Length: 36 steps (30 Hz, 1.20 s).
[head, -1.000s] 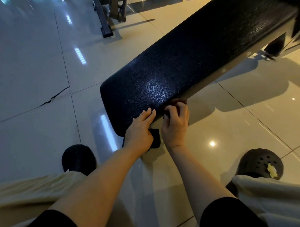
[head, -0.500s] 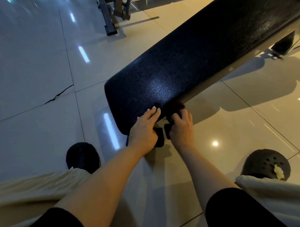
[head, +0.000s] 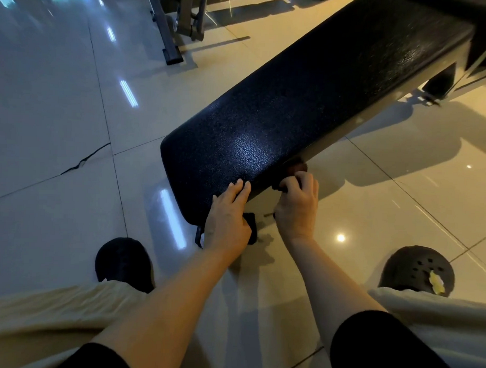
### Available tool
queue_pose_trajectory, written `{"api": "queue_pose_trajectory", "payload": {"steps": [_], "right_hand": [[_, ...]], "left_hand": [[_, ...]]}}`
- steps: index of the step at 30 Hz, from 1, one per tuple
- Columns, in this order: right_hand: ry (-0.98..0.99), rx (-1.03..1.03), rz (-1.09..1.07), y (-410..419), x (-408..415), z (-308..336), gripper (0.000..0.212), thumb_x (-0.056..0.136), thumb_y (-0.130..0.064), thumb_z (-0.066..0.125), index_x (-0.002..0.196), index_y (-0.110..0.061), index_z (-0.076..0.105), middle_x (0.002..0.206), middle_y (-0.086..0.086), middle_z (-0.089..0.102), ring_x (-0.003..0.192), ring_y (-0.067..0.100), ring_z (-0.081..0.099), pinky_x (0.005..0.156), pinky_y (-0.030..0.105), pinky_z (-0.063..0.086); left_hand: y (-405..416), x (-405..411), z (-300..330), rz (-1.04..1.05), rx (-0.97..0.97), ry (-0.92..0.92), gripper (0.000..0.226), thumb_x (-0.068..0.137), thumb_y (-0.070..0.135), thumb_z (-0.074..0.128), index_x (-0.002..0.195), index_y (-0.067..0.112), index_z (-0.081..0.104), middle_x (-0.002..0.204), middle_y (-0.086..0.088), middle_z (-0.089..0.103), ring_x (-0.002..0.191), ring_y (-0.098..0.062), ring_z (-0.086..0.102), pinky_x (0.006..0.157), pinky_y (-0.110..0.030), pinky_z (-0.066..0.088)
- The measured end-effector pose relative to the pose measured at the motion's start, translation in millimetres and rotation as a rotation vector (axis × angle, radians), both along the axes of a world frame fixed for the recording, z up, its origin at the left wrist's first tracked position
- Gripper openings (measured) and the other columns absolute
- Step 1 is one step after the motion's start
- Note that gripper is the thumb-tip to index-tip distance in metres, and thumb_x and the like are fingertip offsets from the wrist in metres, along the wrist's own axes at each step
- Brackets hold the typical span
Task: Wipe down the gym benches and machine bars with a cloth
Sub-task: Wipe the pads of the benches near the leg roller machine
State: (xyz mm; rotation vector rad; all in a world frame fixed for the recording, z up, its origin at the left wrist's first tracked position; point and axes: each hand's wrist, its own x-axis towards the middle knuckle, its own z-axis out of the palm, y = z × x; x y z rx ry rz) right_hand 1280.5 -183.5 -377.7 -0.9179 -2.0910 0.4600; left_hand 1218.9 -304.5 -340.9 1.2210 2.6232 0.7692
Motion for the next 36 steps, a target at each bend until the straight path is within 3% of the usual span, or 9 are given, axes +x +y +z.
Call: {"api": "queue_pose_trajectory", "payload": {"steps": [5,8,11,17,20,23,26,30,36], "right_hand": [[-0.084,0.094,0.137,9.3,0.6,10.0,0.016,0.076,0.005,0.060,0.088,-0.004,0.065,0.104,0.015,0.056,0.091,0.030,0.049,0.078,0.031,0.045],[-0.065,-0.090,-0.033,49.7,17.3,24.1,0.013,0.082,0.001,0.063,0.093,-0.003,0.067,0.107,0.012,0.054,0.098,0.031,0.051,0.087,0.030,0.042],[0.068,-0.057,-0.112,84.3,20.6,51.1,0.012,0.083,0.000,0.064,0.094,-0.003,0.067,0.106,0.013,0.055,0.100,0.027,0.051,0.085,0.026,0.039],[-0.106,0.129,0.274,56.2,23.7,35.1,0.016,0.075,0.004,0.069,0.086,-0.008,0.066,0.102,0.011,0.058,0.092,0.027,0.056,0.081,0.030,0.048],[-0.025,0.133,0.215,79.1,26.9,47.6,0.013,0.082,-0.004,0.053,0.082,-0.005,0.066,0.100,0.013,0.059,0.089,0.028,0.055,0.074,0.034,0.052],[0.103,0.104,0.019,91.1,22.9,68.8,0.033,0.084,-0.018,0.037,0.084,-0.004,0.067,0.101,0.014,0.061,0.091,0.026,0.052,0.073,0.031,0.049],[0.010,0.165,0.182,75.1,15.5,60.4,0.031,0.085,-0.015,0.038,0.087,-0.007,0.067,0.107,0.013,0.061,0.094,0.029,0.055,0.075,0.034,0.050],[-0.238,0.191,0.566,48.7,25.3,28.5,0.017,0.074,-0.007,0.069,0.089,-0.010,0.064,0.108,0.009,0.056,0.094,0.027,0.052,0.069,0.036,0.056],[-0.012,0.076,0.076,80.0,31.4,64.0,0.013,0.083,-0.005,0.056,0.089,-0.002,0.067,0.103,0.016,0.058,0.093,0.032,0.055,0.072,0.037,0.051]], "left_hand": [[13.3,10.7,-0.1,0.074,0.066,0.038,0.063,0.086,-0.006,0.051,0.146,0.008,0.036,0.151,-0.013,0.033,0.140,-0.029,0.029,0.116,-0.050,0.024],[25.1,15.2,6.7,0.026,0.062,0.035,0.063,0.087,-0.004,0.048,0.147,0.009,0.034,0.153,-0.010,0.030,0.143,-0.025,0.024,0.121,-0.046,0.009],[43.0,14.4,13.6,-0.020,0.063,0.054,0.062,0.091,-0.003,0.046,0.149,0.012,0.031,0.155,-0.006,0.026,0.143,-0.020,0.022,0.121,-0.039,0.006],[81.2,11.1,24.8,0.013,0.050,0.056,0.058,0.095,0.008,0.050,0.149,0.013,0.030,0.154,-0.006,0.029,0.142,-0.019,0.025,0.118,-0.036,0.023],[90.8,15.1,29.3,0.049,0.035,0.026,0.059,0.094,0.010,0.052,0.149,0.014,0.030,0.153,-0.005,0.029,0.142,-0.019,0.023,0.117,-0.036,0.025],[95.9,18.5,30.9,0.097,0.062,0.008,0.058,0.094,0.008,0.052,0.148,0.015,0.032,0.152,-0.003,0.032,0.141,-0.018,0.025,0.115,-0.035,0.027],[91.7,11.3,31.3,0.090,0.124,-0.034,0.052,0.093,0.002,0.050,0.143,0.015,0.041,0.147,-0.003,0.041,0.135,-0.017,0.037,0.111,-0.034,0.032],[82.5,8.3,27.8,0.122,0.160,-0.096,0.048,0.093,0.004,0.051,0.139,0.017,0.047,0.144,-0.002,0.044,0.132,-0.017,0.041,0.110,-0.033,0.033],[71.0,12.0,32.7,0.112,0.132,-0.081,0.048,0.093,0.000,0.048,0.139,0.015,0.048,0.145,-0.003,0.043,0.135,-0.018,0.037,0.111,-0.030,0.027]]}}
